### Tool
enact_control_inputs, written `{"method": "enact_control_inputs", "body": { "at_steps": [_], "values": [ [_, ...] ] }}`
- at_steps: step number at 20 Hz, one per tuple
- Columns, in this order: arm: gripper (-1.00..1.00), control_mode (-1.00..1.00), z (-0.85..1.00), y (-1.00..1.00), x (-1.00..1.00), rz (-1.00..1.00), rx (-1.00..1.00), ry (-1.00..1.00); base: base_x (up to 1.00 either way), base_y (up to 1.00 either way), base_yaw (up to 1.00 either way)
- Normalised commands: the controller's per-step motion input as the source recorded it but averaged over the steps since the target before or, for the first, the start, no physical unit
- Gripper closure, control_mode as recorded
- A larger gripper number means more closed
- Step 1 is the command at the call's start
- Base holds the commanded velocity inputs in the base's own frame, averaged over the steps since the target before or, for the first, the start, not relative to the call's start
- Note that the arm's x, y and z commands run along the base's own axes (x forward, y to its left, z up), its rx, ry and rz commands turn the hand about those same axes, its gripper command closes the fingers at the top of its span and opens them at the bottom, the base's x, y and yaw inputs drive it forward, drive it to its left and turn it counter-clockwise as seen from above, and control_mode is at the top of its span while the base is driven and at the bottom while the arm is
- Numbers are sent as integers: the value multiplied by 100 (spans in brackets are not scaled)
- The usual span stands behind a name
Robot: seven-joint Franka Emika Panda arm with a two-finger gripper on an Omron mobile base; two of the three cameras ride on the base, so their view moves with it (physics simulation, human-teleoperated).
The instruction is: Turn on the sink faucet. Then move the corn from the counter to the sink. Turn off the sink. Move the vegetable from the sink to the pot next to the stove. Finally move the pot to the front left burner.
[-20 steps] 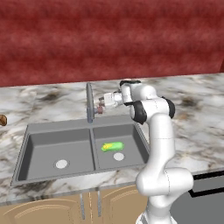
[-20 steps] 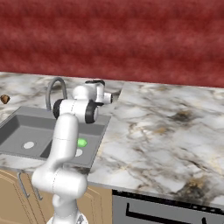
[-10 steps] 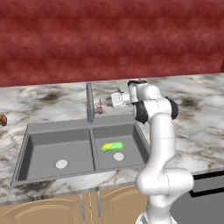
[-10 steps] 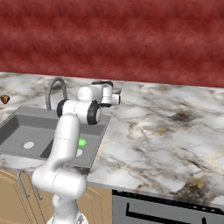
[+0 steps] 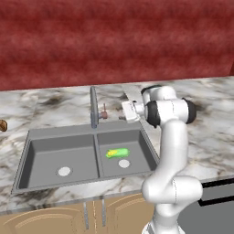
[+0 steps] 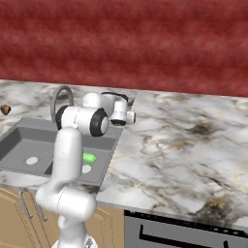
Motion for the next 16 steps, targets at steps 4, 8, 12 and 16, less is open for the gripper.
{"method": "enact_control_inputs", "body": {
  "at_steps": [4, 8, 12, 16],
  "values": [
    [-100, -100, 1, 0, -96, -1, -15, -2, 0, 0, 0],
    [-100, -100, 0, 2, -77, -1, -24, 0, 0, 0, 0],
    [-100, -100, 0, 10, -72, -3, -26, 0, 0, 0, 0],
    [-100, -100, -4, 19, -51, -1, -32, 5, 0, 0, 0]
  ]
}}
